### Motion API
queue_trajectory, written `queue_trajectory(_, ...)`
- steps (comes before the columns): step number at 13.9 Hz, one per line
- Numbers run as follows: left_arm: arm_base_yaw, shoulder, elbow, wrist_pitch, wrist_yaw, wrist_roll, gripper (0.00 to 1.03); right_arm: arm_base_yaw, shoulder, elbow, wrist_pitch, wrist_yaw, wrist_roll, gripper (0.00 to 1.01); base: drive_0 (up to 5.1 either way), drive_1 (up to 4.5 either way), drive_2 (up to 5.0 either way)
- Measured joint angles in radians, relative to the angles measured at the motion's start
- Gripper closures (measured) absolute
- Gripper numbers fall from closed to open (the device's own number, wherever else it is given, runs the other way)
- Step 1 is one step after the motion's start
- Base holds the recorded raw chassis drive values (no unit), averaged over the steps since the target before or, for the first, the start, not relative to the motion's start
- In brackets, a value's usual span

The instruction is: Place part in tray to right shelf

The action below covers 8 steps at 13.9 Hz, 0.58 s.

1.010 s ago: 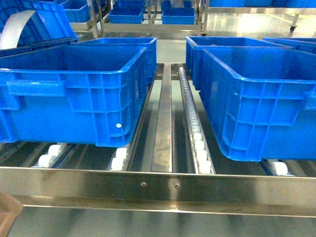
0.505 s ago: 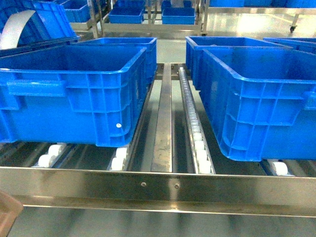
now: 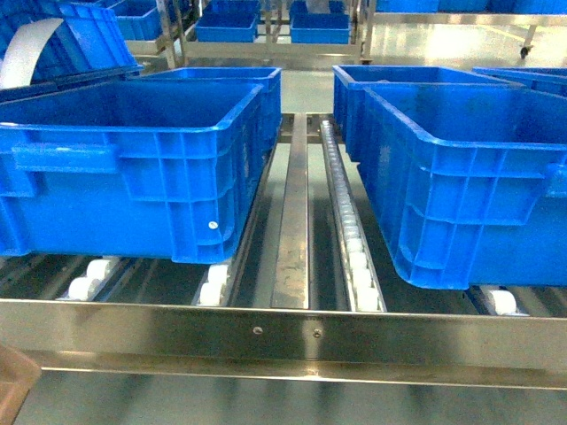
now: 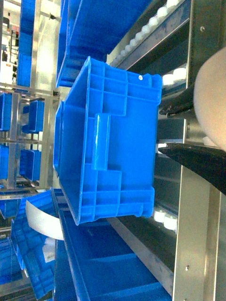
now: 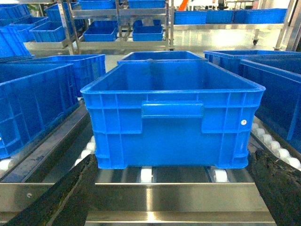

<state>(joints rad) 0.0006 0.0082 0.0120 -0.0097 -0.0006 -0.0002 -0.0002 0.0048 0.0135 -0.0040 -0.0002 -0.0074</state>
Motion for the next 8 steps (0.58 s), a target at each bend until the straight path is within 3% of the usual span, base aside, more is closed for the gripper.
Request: queue_trajectory(8,0.0,0.0,0.0,0.0,0.0,0.0,0.91,0.0,0.0,0.0,0.0,0.0,0.0,0.03,0.0,0.0,0.0)
